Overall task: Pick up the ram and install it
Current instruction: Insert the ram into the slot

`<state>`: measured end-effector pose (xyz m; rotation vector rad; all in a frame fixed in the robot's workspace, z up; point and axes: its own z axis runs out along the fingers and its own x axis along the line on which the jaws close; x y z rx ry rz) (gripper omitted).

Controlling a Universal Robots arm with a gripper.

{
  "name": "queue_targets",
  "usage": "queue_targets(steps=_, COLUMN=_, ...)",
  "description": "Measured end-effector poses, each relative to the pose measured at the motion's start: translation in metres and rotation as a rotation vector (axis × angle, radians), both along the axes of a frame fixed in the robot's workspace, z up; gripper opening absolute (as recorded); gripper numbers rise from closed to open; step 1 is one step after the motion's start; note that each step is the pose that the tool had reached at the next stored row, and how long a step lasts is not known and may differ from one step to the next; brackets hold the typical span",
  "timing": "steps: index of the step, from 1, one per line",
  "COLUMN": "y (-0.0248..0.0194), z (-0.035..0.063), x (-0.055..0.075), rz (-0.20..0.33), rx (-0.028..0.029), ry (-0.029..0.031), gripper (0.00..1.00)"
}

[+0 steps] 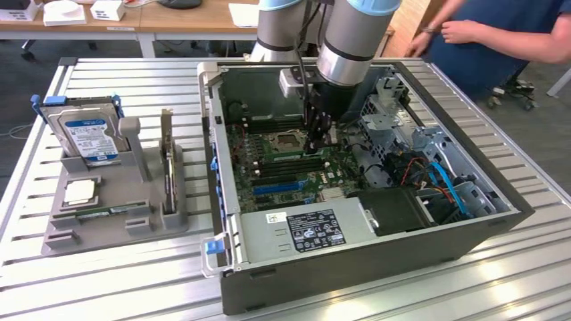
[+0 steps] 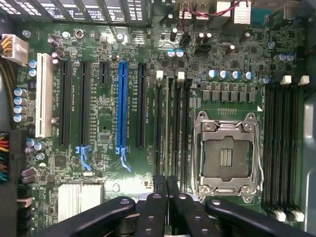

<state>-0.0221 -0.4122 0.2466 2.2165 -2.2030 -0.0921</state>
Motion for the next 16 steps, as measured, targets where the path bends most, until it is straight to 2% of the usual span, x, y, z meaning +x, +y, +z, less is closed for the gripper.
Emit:
queue_targets(steps=6, y=0.0008, z=0.0056, x=0.0000, rz=0.000, rx=0.0001, ry=-0.0023, gripper=0.11)
queue_targets(steps=16, y=0.0008, z=0.0059, x=0.0000, rz=-0.002, rx=0.0001, ry=-0.0023, gripper=0.11)
